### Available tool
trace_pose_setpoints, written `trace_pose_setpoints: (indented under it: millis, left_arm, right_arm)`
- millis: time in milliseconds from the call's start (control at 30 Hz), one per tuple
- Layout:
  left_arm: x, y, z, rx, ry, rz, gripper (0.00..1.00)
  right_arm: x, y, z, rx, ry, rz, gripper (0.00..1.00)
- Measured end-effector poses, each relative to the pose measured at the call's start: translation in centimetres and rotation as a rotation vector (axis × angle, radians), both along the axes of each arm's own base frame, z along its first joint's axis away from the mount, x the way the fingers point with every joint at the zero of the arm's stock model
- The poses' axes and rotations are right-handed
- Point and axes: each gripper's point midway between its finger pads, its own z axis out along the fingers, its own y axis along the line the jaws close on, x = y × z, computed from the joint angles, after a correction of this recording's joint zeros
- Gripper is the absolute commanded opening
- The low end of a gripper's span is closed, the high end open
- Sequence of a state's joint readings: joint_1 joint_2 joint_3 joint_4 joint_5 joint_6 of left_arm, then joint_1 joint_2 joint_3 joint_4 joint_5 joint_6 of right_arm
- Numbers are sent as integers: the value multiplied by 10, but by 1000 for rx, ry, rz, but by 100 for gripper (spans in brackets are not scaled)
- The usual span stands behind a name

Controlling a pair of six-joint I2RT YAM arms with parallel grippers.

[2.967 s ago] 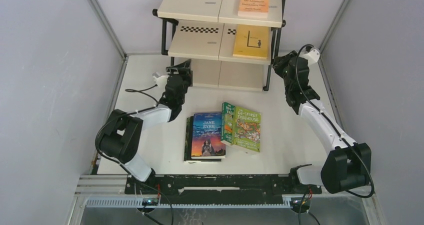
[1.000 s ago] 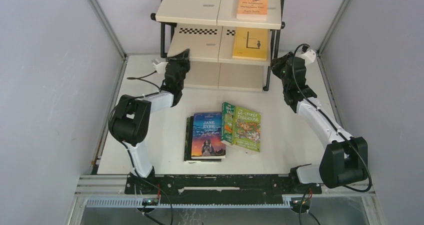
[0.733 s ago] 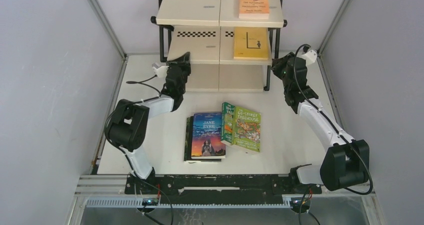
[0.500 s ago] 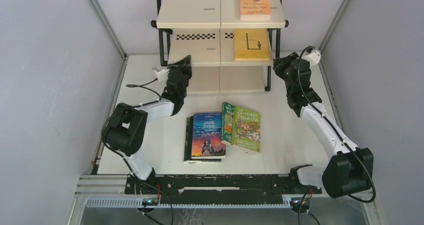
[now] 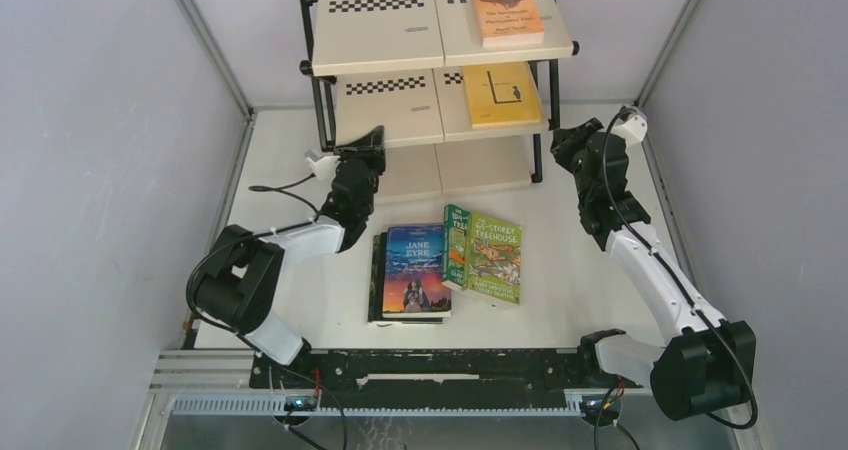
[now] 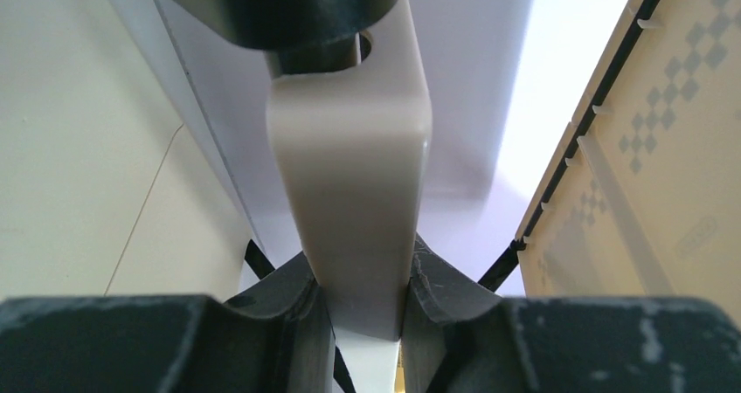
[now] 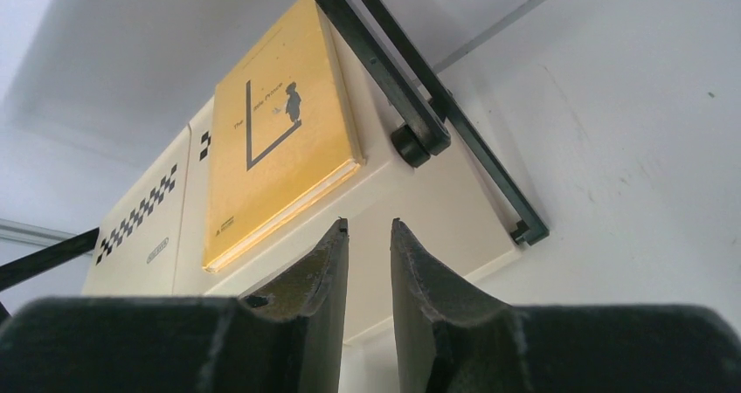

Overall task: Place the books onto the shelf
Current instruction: Move the shelf to the center of the board.

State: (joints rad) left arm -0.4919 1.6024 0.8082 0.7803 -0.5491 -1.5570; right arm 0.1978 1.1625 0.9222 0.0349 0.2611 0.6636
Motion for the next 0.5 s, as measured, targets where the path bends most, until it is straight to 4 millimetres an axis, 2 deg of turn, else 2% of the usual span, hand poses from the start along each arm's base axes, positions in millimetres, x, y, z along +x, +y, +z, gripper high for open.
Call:
trace_pose_setpoints:
  millis: [167,333,500]
  left_arm:
    - [-10,-1,-2,-5,2,-11,28]
    - [-22,-1,-6,2,7,-27,51]
    - [-31,-1,-6,24,5,-40,66]
  right_arm:
    - [-9,-2,5,2,-11,-1,31]
    - [-14,0,5,0,-10,3,31]
    - [-16,3,1,-4,5,10,32]
